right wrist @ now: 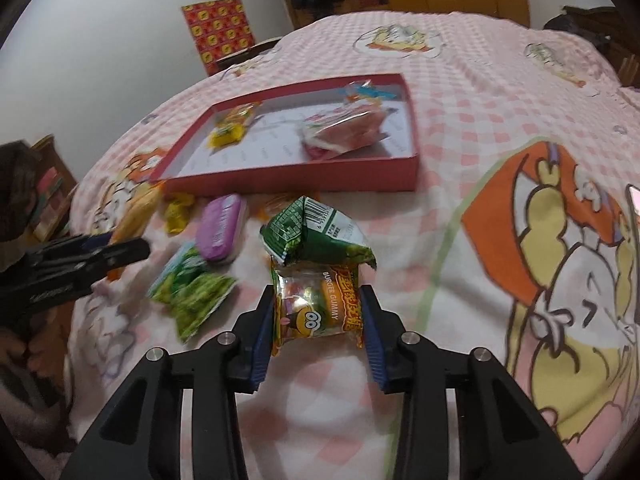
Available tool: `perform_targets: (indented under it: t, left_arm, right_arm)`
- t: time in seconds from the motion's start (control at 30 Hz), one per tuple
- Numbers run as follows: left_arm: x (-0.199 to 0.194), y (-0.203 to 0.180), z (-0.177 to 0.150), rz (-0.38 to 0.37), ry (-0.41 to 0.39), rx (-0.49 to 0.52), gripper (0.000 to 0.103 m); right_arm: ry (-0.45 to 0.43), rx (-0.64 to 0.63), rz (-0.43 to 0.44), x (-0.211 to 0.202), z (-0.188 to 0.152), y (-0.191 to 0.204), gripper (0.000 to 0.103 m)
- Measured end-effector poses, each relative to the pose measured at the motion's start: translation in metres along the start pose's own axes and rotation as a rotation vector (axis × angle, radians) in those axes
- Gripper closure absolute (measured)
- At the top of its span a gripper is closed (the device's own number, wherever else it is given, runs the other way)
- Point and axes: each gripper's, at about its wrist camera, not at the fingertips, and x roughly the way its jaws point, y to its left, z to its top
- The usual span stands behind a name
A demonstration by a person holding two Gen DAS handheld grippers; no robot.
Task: Organize snacks
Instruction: 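Carry the cracker bag and gummy pack into the box and open both tools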
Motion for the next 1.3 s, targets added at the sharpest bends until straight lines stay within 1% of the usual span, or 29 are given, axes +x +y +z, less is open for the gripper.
perform_targets:
  t: [0.07,0.17,0.2,0.37,0.63,0.7,0.8,0.93,1.03,1.3]
  left_arm:
    - [-0.003,0.0,0.002,-0.001,-0.008,0.007,0.06]
    - [-0.006,0.0,0.004,-0.005,-0.022,0.005,0.06]
    - [-0.006,0.001,0.005,-0.006,-0.024,0.003,0.06]
    - [-0.007,0.003,0.009,0.011,-0.029,-0.001,0.06]
    - [-0.008,0.008,0.028,0.045,-0.052,0.001,0.06]
    - [-0.006,0.009,0.034,0.05,-0.06,0.004,0.06]
    - [-0.002,0.013,0.043,0.049,-0.055,-0.005,0.06]
    - [0.003,0.018,0.056,0.054,-0.059,-0.01,0.06]
    - [0.01,0.019,0.066,0.078,-0.064,0.006,0.06]
    - [0.04,0.028,0.086,0.106,-0.025,0.008,0.06]
  right_arm:
    - [0.03,0.011,0.039,0.001,-0.002,0.002,0.063]
    - [0.082,-0.034,0.012,0.003,-0.005,0.013,0.063]
    - [0.085,-0.044,0.011,0.002,-0.005,0.015,0.063]
    - [0.03,-0.072,0.006,-0.016,0.003,0.021,0.063]
    - [-0.033,-0.113,-0.018,-0.034,0.032,0.024,0.063]
    - [-0.042,-0.12,-0.022,-0.032,0.04,0.024,0.063]
    - [-0.03,-0.103,-0.006,-0.024,0.053,0.019,0.063]
    - [-0.022,-0.102,-0.042,-0.013,0.068,0.013,0.063]
    - [-0.018,-0.091,-0.052,-0.005,0.076,0.01,0.063]
    - [-0.024,-0.085,-0.102,0.013,0.094,0.0,0.063]
